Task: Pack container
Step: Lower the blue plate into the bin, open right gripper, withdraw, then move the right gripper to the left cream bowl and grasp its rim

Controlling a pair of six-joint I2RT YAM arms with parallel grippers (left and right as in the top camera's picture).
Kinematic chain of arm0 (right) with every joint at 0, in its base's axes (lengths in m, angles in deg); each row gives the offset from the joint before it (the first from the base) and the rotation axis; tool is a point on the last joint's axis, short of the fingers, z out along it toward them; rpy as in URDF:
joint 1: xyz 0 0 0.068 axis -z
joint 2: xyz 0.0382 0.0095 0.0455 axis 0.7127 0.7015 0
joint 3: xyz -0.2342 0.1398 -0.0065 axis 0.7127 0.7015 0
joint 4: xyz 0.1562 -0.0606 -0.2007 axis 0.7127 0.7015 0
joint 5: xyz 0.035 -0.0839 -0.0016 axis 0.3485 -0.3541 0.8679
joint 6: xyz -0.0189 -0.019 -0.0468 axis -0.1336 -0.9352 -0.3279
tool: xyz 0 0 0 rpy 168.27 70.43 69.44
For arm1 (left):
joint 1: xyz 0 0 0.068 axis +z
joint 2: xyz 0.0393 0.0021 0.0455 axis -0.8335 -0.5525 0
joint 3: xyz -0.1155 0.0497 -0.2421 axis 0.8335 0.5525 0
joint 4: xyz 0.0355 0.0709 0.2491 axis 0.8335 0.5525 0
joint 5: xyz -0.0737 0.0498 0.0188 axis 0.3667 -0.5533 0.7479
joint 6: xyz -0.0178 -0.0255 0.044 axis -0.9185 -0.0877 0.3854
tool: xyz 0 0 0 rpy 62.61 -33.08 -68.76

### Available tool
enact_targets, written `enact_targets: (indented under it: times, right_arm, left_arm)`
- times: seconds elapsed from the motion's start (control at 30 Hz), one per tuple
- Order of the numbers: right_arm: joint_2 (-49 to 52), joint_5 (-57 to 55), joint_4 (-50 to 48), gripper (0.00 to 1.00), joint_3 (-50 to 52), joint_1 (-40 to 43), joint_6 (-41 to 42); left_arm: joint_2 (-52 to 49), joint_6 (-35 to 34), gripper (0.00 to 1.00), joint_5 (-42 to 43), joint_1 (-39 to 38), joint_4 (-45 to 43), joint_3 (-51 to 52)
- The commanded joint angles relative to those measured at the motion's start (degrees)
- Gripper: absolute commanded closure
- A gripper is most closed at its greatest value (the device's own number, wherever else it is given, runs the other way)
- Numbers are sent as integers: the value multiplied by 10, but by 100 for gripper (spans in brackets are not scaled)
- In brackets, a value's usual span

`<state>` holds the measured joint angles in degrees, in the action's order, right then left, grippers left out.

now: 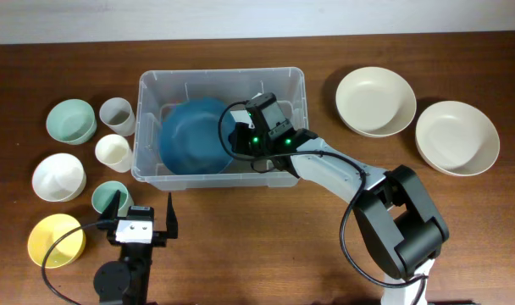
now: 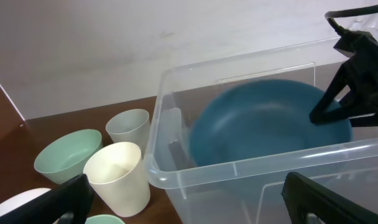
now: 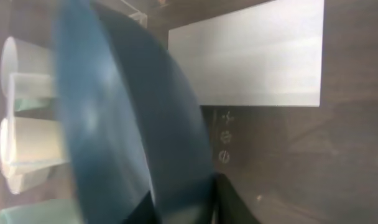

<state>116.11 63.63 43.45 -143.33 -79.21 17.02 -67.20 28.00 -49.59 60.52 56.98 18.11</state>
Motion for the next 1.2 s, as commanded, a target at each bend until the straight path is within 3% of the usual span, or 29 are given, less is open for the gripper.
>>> enact_targets:
  times: [0.0, 0.27, 0.47, 0.6, 0.7, 0.9, 0.97, 1.0, 1.07, 1.17]
  right_arm:
    - [0, 31, -5, 67, -6, -3, 7]
    - [0, 31, -4, 40, -7, 5, -5]
    - [0, 37, 8, 32, -12, 27, -11]
    - [-1, 12, 48, 28, -43, 40, -78]
    - [-2, -23, 136, 26, -110, 57, -134]
    - [-8, -33, 348, 19, -367, 120, -235]
    - [-8, -66, 408, 16, -452, 151, -234]
    - [-8, -113, 469, 1, -527, 191, -215]
    - [-8, -149, 543, 1, -589, 251, -165]
    - [-8, -140, 606, 1, -601, 327, -104]
  left_arm:
    - [4, 7, 0, -2, 3, 4, 1]
    - [4, 7, 0, -2, 3, 3, 1]
    - [4, 7, 0, -2, 3, 3, 1]
    - [4, 7, 0, -2, 3, 3, 1]
    - [4, 7, 0, -2, 3, 3, 1]
    - [4, 7, 0, -2, 3, 3, 1]
    - [4, 7, 0, -2, 3, 3, 1]
    - [4, 7, 0, -2, 3, 4, 1]
    - [4, 7, 0, -2, 3, 3, 1]
    - [4, 7, 0, -2, 3, 3, 1]
